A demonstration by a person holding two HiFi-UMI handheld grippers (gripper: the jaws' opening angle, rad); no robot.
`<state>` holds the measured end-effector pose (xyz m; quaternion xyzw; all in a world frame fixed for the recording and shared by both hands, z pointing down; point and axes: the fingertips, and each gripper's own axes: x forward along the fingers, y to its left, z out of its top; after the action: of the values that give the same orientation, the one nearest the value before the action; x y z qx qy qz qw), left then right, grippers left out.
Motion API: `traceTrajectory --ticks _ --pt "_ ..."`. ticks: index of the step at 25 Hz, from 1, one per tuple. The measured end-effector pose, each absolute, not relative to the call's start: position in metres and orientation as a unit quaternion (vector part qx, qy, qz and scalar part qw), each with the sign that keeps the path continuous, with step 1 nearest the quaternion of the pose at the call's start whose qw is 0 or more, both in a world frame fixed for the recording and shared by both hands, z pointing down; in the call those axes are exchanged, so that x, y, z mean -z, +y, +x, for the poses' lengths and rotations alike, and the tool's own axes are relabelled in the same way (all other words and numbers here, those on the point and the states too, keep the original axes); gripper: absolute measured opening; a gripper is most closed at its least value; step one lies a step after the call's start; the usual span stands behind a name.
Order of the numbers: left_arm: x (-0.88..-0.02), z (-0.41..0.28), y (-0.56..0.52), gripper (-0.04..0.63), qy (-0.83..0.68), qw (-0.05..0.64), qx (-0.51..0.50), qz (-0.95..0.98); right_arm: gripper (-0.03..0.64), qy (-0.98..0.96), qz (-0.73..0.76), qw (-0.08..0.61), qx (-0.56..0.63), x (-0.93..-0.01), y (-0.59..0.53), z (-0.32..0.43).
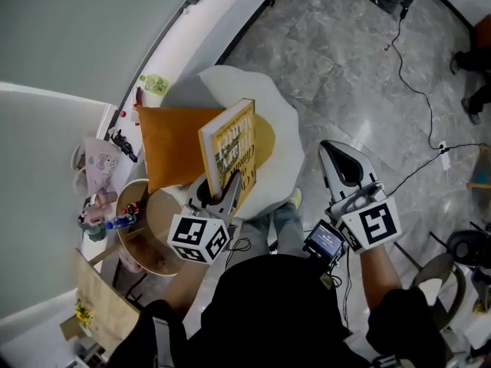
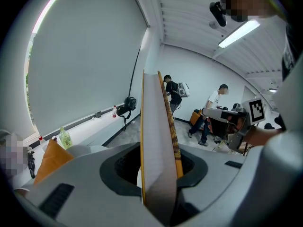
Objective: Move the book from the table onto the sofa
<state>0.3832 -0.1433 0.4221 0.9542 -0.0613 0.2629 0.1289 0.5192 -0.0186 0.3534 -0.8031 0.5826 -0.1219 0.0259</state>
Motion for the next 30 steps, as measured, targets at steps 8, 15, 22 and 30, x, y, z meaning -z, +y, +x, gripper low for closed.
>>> traceTrajectory --ticks 8,15,22,30 --pt "-0.522 0.389 -0.175 0.155 -0.064 0.158 -0.304 0.937 0.009 0.593 -0.784 -0.014 0.183 -0.445 -0.041 0.515" --pt "-0.629 0.379 -0.21 0.155 -0.086 0.19 -0.339 0.917 0.009 0.594 -0.776 -0.024 0.211 -0.527 -0.063 0.507" --pt "-0.743 0.371 -0.249 0.155 -0.095 0.203 -0.377 0.899 0.009 0.599 -0.762 -0.034 0.245 -0.615 -0.093 0.497" --pt "-0.873 0.371 -0.26 0.155 -0.11 0.23 -0.412 0.874 0.009 0.596 -0.752 -0.034 0.279 -0.702 -0.091 0.483"
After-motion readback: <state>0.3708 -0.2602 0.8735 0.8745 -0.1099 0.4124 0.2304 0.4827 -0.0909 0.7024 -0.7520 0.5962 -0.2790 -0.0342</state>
